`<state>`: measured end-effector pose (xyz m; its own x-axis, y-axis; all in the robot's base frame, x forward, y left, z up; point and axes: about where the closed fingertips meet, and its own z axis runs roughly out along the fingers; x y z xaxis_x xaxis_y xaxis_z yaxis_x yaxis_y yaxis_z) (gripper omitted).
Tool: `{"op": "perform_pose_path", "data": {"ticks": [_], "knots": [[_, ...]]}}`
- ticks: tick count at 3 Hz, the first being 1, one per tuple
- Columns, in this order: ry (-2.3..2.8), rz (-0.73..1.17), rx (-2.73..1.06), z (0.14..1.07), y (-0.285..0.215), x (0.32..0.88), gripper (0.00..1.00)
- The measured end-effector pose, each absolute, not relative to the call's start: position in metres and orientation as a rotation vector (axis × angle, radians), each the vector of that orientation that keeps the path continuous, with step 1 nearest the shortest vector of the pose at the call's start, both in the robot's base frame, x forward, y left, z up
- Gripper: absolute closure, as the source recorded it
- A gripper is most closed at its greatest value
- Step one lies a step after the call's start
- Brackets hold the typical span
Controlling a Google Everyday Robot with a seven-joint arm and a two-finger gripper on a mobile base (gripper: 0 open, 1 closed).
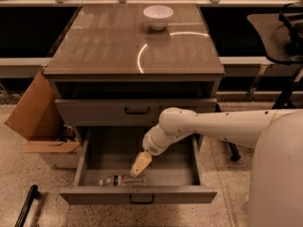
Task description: Pick water bottle from middle drawer and place on counter
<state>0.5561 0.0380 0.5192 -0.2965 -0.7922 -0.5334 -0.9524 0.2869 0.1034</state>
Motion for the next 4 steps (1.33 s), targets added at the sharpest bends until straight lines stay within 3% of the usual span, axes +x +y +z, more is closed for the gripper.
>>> {"op": "perform_pose_path", "data": {"ticks": [4], "knots": [[2.155, 0.466, -1.648, 0.444, 0.064, 0.563, 0.0]]}}
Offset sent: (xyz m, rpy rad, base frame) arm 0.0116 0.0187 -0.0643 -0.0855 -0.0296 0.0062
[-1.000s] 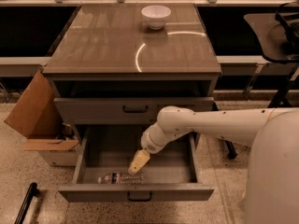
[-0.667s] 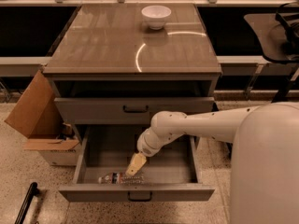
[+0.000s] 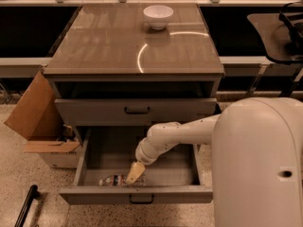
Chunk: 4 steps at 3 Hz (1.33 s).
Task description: Pick water bottle from middle drawer and place on counter
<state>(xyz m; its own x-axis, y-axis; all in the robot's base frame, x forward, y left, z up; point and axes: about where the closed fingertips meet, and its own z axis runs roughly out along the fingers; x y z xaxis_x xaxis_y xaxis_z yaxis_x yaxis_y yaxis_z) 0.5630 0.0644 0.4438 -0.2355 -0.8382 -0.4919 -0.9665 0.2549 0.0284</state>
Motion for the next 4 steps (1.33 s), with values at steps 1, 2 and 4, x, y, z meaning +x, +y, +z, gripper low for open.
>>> {"op": "perform_pose_path", "data": {"ticks": [1, 2, 4], "knots": [[2.121, 0.483, -1.666, 0.427, 0.069, 0.568, 0.0], [2.102, 0.464, -1.693, 0.405, 0.073, 0.574, 0.0], [2.11, 0.383, -1.756, 0.38, 0.085, 0.57, 0.0]]}}
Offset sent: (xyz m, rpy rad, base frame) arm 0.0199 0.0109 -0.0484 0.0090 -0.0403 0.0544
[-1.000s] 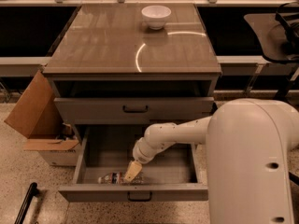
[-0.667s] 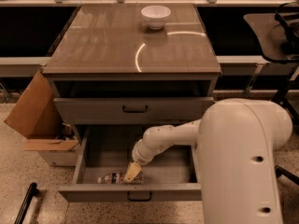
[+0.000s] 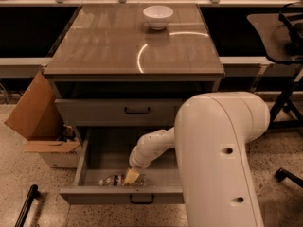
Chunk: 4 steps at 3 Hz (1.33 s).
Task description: Pick water bottle from middle drawer and place on counter
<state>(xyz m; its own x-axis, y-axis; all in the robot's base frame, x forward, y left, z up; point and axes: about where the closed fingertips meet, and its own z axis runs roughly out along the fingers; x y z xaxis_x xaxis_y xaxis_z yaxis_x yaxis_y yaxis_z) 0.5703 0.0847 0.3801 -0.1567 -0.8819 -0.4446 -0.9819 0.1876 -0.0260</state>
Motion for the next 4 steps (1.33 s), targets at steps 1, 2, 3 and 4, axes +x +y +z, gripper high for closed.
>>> {"op": "perform_pose_path", "data": {"ticks": [1, 2, 3, 4], "knots": [[2.116, 0.351, -1.774, 0.378, 0.092, 0.557, 0.0], [2.114, 0.392, -1.778, 0.371, 0.099, 0.543, 0.27], [2.096, 0.445, -1.768, 0.368, 0.104, 0.539, 0.5], [2.072, 0.494, -1.762, 0.366, 0.109, 0.539, 0.73]]}}
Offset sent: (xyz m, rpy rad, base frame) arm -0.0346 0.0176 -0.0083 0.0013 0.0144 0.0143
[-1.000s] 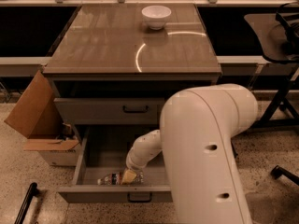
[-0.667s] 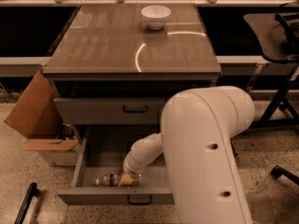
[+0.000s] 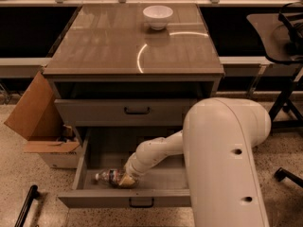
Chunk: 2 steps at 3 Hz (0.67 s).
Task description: Pick water bottle from middle drawer and place on counter
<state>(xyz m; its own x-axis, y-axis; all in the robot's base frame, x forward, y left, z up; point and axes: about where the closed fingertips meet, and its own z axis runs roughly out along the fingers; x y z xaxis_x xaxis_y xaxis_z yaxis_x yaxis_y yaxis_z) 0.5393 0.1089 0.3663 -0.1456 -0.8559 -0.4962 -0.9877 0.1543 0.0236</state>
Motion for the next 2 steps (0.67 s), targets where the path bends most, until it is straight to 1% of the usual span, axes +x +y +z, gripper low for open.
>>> {"op": "perform_pose_path", "data": {"ticks": [1, 2], "knots": [[2.002, 0.569, -1.724, 0.381, 0.11, 0.542, 0.96], [1.868, 0.666, -1.675, 0.42, 0.108, 0.541, 1.0]]}}
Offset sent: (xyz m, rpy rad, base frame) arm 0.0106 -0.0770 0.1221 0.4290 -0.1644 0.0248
